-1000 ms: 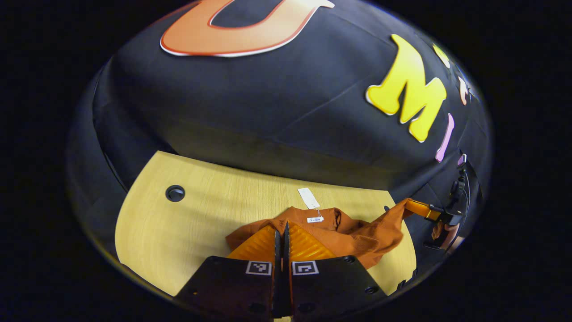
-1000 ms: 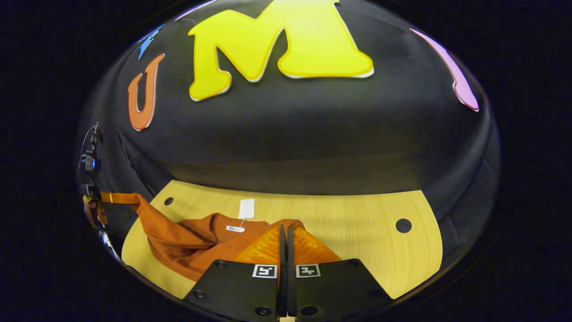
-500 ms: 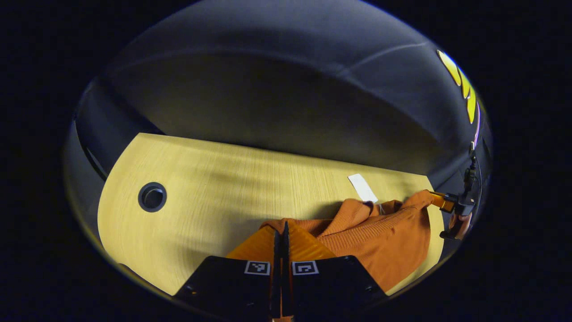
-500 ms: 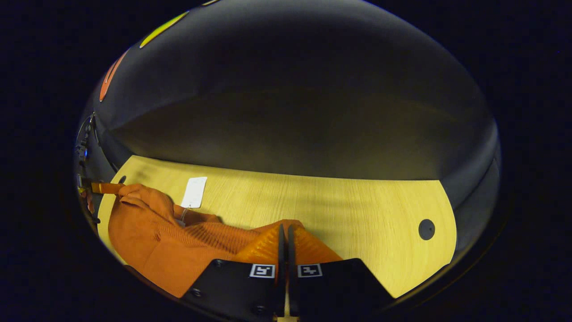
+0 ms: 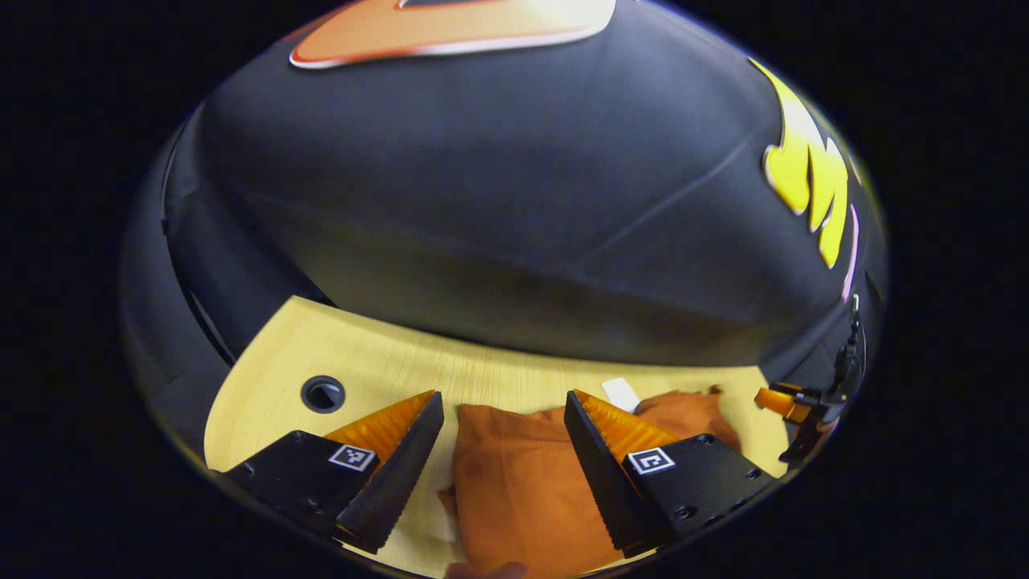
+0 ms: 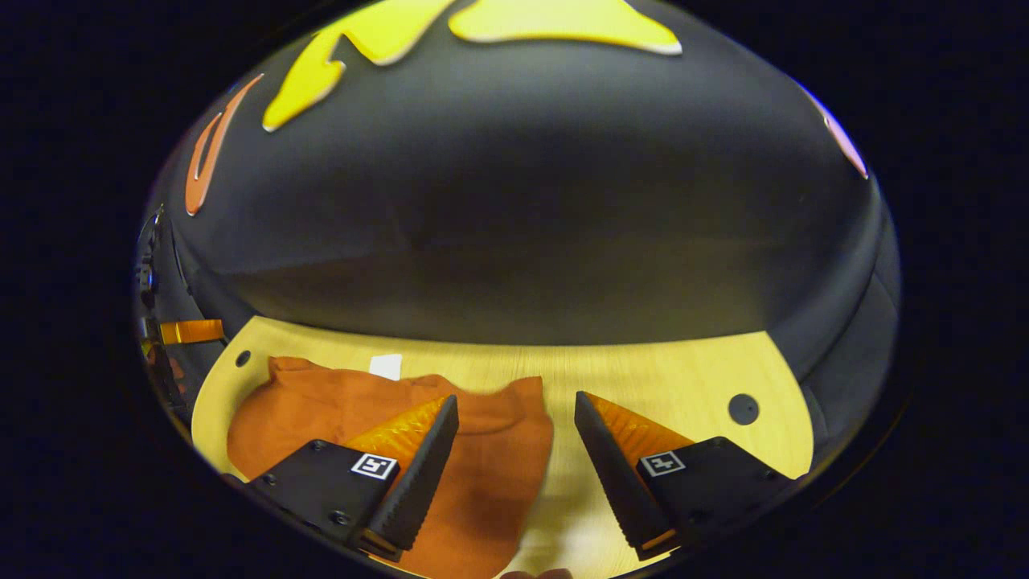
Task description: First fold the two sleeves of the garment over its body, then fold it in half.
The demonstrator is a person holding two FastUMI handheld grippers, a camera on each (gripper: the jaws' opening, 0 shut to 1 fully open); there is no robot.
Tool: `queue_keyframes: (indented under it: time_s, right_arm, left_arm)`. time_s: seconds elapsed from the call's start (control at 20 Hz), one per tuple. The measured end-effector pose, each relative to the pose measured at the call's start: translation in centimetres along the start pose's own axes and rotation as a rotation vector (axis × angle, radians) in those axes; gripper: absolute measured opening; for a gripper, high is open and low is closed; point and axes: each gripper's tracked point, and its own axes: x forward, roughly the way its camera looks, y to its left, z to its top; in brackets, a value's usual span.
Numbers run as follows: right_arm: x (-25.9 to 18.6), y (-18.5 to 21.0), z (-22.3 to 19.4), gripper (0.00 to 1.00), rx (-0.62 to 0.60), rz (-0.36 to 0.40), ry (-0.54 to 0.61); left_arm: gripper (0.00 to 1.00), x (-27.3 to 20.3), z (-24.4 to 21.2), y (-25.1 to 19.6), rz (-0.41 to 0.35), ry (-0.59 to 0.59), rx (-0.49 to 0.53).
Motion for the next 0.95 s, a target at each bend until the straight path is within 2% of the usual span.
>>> queue_keyframes:
  time_s: [0.1,0.3,0.45,0.6,0.75,0.8,0.85,0.9,0.95]
  right_arm:
    - [-5.7,2.2,3.2,0.94,-0.033,0.004,-0.105]
    - [-19.1,6.5,9.9,0.94,-0.065,0.022,-0.34]
    - [-28.5,8.6,12.5,0.94,-0.09,0.004,-0.489]
    - [-34.3,9.7,12.0,0.94,-0.096,-0.009,-0.553]
    - [-38.7,11.3,9.4,0.94,-0.094,0.008,-0.591]
    - [-39.0,11.6,8.0,0.94,-0.109,0.019,-0.592]
    - [-39.4,11.9,7.0,0.94,-0.115,0.022,-0.597]
    - [-39.5,12.1,6.3,0.94,-0.124,0.03,-0.601]
    - [-39.7,12.3,5.6,0.94,-0.135,0.029,-0.599]
  left_arm:
    - [0.98,-4.0,2.3,-0.8,0.016,-0.094,-0.003]
    - [0.98,-14.9,8.2,-5.7,0.036,-0.328,0.095]
    - [0.98,-22.9,9.1,-9.7,0.031,-0.443,0.14]
    - [0.98,-28.2,8.3,-11.6,0.072,-0.51,0.192]
    - [1.0,-31.9,5.5,-13.3,0.067,-0.563,0.216]
    - [0.87,-32.8,4.1,-13.3,0.073,-0.567,0.216]
    - [0.87,-33.5,3.1,-14.0,0.063,-0.585,0.223]
    - [0.98,-34.0,1.9,-14.8,0.05,-0.587,0.237]
    - [0.98,-34.3,1.0,-15.4,0.036,-0.594,0.264]
